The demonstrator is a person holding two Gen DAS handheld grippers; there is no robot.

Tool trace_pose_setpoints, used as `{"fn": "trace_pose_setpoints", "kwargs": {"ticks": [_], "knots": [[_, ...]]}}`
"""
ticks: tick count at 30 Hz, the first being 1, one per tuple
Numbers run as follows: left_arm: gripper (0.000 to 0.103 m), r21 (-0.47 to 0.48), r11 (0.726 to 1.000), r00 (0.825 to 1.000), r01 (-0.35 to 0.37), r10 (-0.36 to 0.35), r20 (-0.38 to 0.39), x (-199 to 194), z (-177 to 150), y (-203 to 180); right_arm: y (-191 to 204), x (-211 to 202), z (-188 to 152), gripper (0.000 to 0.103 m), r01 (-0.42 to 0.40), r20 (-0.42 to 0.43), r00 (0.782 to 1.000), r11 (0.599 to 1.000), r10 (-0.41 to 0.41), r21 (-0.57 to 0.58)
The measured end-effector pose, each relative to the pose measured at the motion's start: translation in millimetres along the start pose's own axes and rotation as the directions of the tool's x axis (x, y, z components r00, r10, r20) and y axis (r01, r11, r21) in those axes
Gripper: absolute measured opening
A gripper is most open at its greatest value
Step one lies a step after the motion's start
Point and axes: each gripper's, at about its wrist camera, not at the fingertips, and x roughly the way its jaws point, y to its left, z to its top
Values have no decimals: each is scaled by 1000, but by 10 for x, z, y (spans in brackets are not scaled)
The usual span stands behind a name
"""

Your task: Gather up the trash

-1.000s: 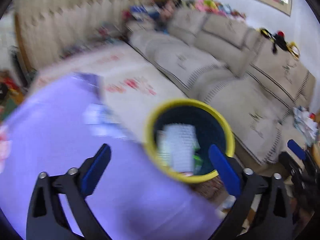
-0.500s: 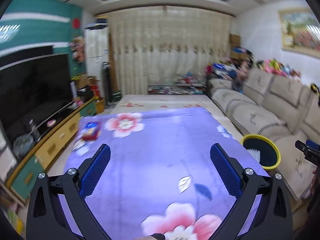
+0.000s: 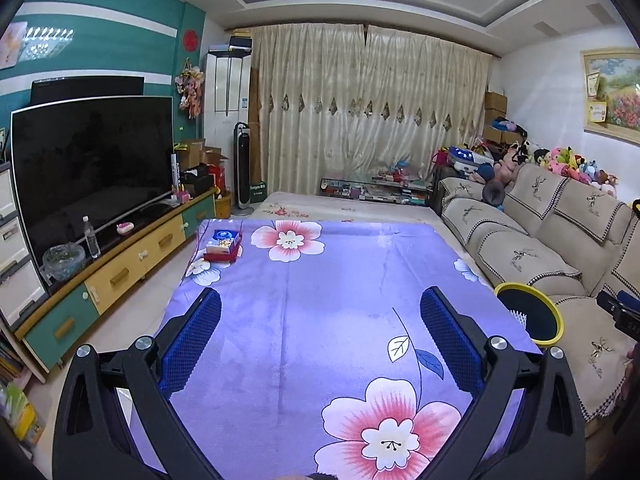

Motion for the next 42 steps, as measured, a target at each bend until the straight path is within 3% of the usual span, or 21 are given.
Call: {"fn": "trace_pose_setpoints", "kwargs": {"ticks": [12, 42], "knots": [[98, 35, 999, 1000, 15, -15, -9, -28, 36, -198, -29, -13, -2, 89, -9, 10, 1000, 1000, 9, 10], [98, 40, 999, 1000, 19, -18, -20, 31, 11, -190, 55, 103, -59, 89, -26, -9, 1000, 1000, 26, 14]]}}
